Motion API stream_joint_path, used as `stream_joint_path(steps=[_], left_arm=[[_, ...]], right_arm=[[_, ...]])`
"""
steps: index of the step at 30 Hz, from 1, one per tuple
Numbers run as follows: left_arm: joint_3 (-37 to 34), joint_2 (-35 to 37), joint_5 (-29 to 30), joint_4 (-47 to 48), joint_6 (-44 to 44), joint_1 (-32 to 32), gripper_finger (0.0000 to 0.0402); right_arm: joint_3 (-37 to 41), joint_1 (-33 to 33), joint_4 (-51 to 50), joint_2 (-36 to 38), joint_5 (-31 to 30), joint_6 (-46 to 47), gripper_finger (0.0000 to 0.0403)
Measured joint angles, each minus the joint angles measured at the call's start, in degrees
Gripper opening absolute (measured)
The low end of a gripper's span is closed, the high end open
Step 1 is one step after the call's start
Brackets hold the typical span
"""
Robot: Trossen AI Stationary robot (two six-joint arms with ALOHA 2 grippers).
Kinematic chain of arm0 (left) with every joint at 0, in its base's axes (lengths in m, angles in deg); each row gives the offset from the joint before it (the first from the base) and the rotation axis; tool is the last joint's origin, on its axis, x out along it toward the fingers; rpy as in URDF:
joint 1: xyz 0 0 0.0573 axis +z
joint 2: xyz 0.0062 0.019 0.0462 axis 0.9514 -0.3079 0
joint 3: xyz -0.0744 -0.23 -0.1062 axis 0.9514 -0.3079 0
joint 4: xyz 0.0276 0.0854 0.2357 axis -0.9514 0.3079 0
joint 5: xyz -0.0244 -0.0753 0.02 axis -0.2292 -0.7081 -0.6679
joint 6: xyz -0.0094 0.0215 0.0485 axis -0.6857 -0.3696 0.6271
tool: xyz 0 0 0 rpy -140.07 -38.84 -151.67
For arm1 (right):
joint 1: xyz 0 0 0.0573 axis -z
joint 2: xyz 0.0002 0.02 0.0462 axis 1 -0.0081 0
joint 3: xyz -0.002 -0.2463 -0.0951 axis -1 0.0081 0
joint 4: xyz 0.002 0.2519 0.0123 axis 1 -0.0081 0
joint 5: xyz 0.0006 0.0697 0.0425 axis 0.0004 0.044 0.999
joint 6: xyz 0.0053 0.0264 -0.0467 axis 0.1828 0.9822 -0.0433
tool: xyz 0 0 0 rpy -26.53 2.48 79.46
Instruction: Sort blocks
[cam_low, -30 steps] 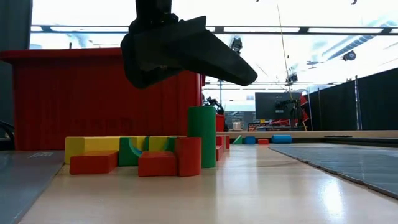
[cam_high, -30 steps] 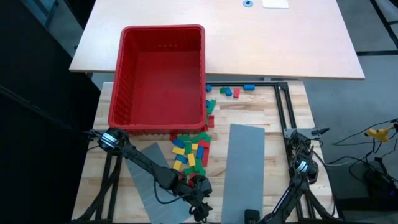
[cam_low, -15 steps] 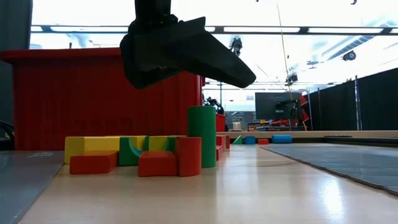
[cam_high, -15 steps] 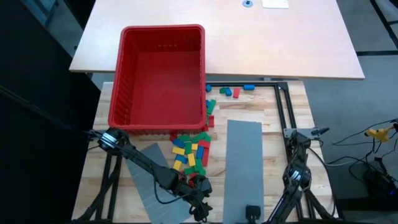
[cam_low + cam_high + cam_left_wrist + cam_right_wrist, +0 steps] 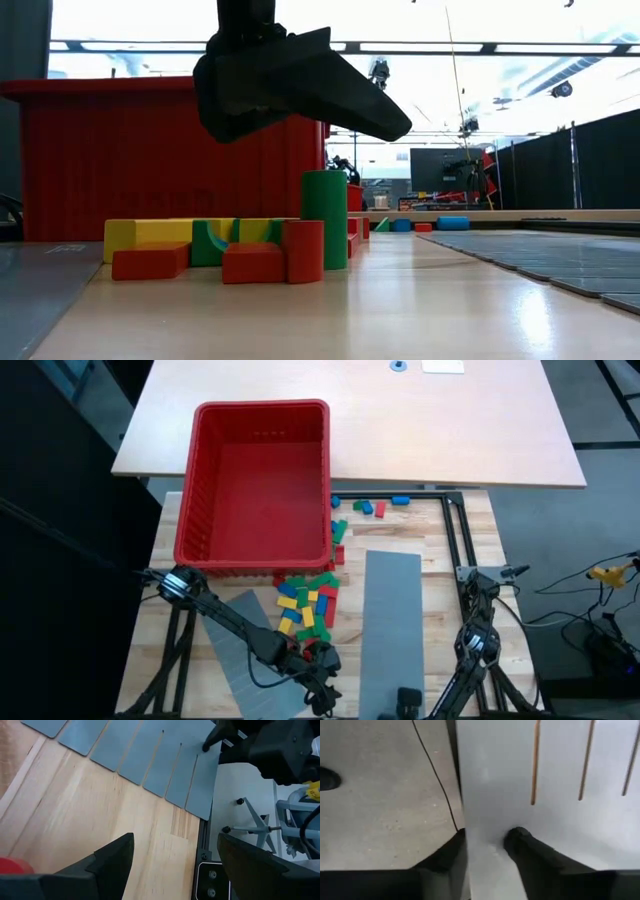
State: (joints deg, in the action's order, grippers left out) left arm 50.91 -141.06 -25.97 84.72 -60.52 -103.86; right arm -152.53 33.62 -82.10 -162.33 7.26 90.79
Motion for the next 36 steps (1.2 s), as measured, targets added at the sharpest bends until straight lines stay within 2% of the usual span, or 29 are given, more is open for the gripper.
stream_joint_path(steps=[6, 8, 19, 29, 36], left_arm=[[0.00, 0.00, 0.01, 0.01, 0.02, 0.00, 0.0275], [0.00, 0.00, 0.02, 0.00, 0.02, 0.02, 0.0275], [0.00, 0.00, 0.04, 0.02, 0.24, 0.00, 0.0275], [0.00, 0.00, 0.17, 0.00, 0.26, 0.02, 0.0275], [0.00, 0.00, 0.44, -0.02, 0.26, 0.02, 0.0275]], right_arm=[[-0.21, 0.00, 0.90, 0.09, 0.97, -0.20, 0.0022], [-0.31, 0.03, 1.02, 0.09, 1.46, -0.32, 0.0007], [-3.79, 0.04, -1.05, -0.06, 1.57, -0.77, 0.0000], [-12.64, -0.42, -10.05, 0.22, -0.44, -0.69, 0.0001], [-13.27, -0.74, -10.36, 0.31, -0.88, 1.79, 0.0005]])
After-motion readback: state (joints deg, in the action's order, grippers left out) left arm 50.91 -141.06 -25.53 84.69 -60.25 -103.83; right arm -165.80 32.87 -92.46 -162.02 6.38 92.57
